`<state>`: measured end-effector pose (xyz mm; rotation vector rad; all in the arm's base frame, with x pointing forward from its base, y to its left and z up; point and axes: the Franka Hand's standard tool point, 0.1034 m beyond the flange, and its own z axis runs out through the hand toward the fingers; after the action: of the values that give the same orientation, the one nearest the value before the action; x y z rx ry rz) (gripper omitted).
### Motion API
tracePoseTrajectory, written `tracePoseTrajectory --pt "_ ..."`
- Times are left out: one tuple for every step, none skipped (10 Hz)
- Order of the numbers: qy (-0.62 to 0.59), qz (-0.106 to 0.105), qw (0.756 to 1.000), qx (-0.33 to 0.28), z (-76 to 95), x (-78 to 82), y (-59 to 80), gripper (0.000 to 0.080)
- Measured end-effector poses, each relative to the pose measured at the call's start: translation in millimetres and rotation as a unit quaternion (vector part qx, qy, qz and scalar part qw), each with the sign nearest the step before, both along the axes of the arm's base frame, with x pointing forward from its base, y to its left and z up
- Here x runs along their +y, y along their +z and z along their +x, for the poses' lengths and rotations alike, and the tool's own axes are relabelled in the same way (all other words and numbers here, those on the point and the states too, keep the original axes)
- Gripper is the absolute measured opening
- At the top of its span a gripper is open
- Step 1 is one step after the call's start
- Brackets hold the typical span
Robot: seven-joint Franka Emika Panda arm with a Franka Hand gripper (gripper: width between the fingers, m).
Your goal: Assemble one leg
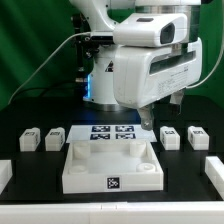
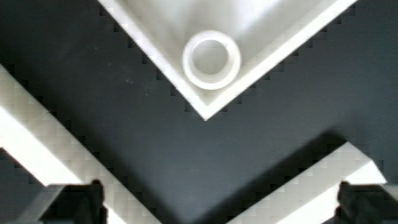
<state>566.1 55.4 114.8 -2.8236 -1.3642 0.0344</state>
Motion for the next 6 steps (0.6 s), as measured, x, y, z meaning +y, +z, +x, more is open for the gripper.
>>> tracePoseTrajectory --pt "0.0 0.0 1.0 0.0 0.0 0.0 0.0 0.065" --pt "0.0 0.0 1.0 0.0 0.0 0.0 0.0 0.065" --pt "0.0 0.0 1.0 0.0 0.0 0.0 0.0 0.065" --pt "0.0 0.0 1.0 0.0 0.0 0.0 -0.1 0.065" --pt "0.0 0.0 1.0 0.0 -0.1 0.0 -0.1 0.065" --pt "0.003 0.0 1.0 0.0 -0.1 -0.1 -0.3 0.065"
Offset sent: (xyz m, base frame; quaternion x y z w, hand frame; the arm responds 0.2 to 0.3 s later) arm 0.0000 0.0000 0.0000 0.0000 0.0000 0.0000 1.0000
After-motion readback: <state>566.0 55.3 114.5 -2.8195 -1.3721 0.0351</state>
